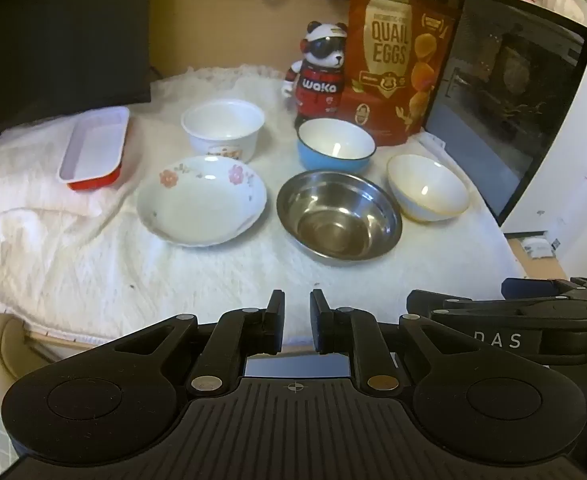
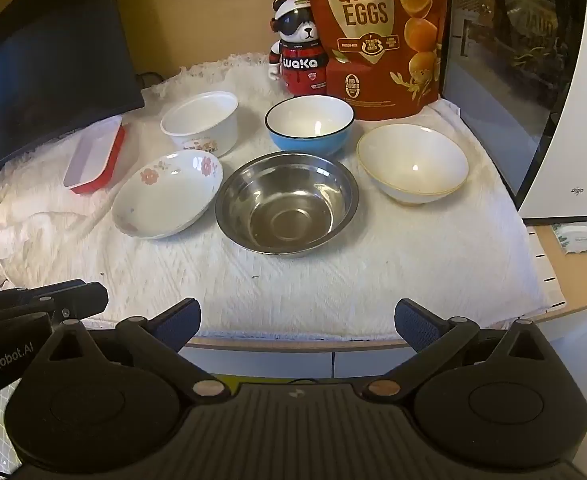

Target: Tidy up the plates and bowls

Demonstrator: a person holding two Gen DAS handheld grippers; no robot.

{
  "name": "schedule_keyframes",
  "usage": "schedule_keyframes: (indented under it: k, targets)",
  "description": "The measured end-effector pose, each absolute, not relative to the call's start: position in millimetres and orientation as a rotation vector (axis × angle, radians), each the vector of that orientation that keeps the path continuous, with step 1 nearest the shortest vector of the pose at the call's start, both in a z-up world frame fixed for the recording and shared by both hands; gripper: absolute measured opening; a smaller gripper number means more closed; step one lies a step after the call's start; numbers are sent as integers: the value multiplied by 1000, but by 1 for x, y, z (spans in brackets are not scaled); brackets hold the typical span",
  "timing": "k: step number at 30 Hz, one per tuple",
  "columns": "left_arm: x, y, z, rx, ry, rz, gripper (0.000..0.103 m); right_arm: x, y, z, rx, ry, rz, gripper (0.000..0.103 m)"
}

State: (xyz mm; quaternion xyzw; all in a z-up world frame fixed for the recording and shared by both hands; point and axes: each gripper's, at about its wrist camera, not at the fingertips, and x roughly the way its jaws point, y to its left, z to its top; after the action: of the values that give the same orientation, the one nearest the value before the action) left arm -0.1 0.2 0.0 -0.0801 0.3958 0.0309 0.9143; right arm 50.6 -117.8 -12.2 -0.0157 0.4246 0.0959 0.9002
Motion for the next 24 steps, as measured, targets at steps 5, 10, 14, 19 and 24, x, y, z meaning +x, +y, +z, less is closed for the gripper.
schedule_keyframes:
  k: [5, 10, 14, 19, 24]
  targets:
    - [-5, 10, -6, -161, 809, 57, 17, 47, -117, -10, -39, 878, 193, 103]
    - [-3, 12, -11, -149, 816, 63, 17, 43, -118, -6, -40, 876, 186, 103]
    - [-1, 3, -4, -153, 829, 82, 17, 48, -115, -14, -42, 882, 196, 103]
    - [-2, 3, -4, -153, 830, 84, 17, 49, -116, -15, -43, 884, 194, 103]
    - [-2, 2, -3, -150, 829, 88, 17, 46, -118, -14, -43, 880, 192, 103]
